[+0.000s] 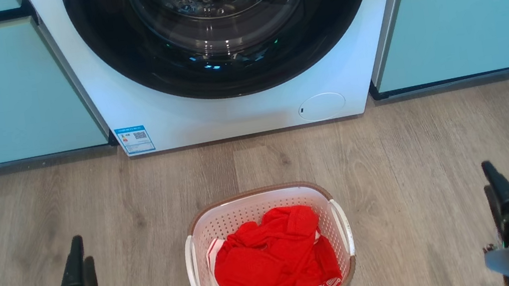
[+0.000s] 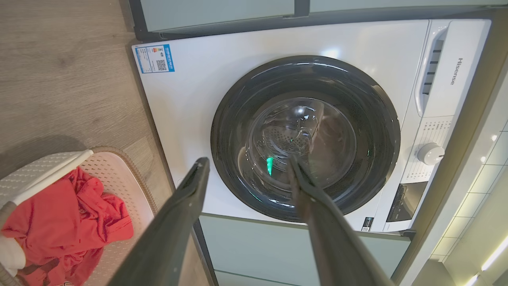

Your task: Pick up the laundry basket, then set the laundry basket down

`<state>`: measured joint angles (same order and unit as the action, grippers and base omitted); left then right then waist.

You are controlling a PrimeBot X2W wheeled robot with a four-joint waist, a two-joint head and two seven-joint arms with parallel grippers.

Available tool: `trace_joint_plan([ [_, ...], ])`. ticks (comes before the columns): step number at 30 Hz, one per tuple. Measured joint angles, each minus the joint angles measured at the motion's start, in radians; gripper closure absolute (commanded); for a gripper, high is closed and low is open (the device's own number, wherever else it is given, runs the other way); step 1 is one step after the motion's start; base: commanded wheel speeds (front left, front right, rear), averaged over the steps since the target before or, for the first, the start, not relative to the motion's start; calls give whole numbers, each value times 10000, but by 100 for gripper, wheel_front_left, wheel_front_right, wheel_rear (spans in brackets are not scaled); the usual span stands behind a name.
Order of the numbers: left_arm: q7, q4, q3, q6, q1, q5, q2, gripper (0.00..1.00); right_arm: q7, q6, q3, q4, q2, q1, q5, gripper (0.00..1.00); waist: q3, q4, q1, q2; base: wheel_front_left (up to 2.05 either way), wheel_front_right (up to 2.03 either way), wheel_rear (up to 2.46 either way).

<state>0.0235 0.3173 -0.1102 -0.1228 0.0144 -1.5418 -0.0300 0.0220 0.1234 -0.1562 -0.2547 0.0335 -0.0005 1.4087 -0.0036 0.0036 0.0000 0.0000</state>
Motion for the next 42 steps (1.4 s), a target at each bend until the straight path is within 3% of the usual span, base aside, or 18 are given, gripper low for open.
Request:
trace_joint_plan([
  [8,-257,-339,-127,-2,-65,508,0,0,-222,0,-44,558,0,-177,-1321,0,-27,89,0,0,0,0,0],
  [13,-389,-546,-140,-2,-187,807,0,0,-343,0,619,1223,8,-282,-3285,0,-27,157,0,0,0,0,0],
  [18,-527,-794,-295,-2,-188,1329,-2,0,-514,0,872,1546,8,-423,-4274,0,-11,219,0,0,0,0,0],
  [32,-943,-1795,-474,15,-412,4038,-2,0,-899,0,1292,2307,15,-604,-6661,0,40,265,0,0,0,0,0],
  [42,-1229,-3062,598,926,-416,6683,-8,0,-1212,0,1626,2669,65,-678,-8368,0,88,233,0,0,0,0,0],
])
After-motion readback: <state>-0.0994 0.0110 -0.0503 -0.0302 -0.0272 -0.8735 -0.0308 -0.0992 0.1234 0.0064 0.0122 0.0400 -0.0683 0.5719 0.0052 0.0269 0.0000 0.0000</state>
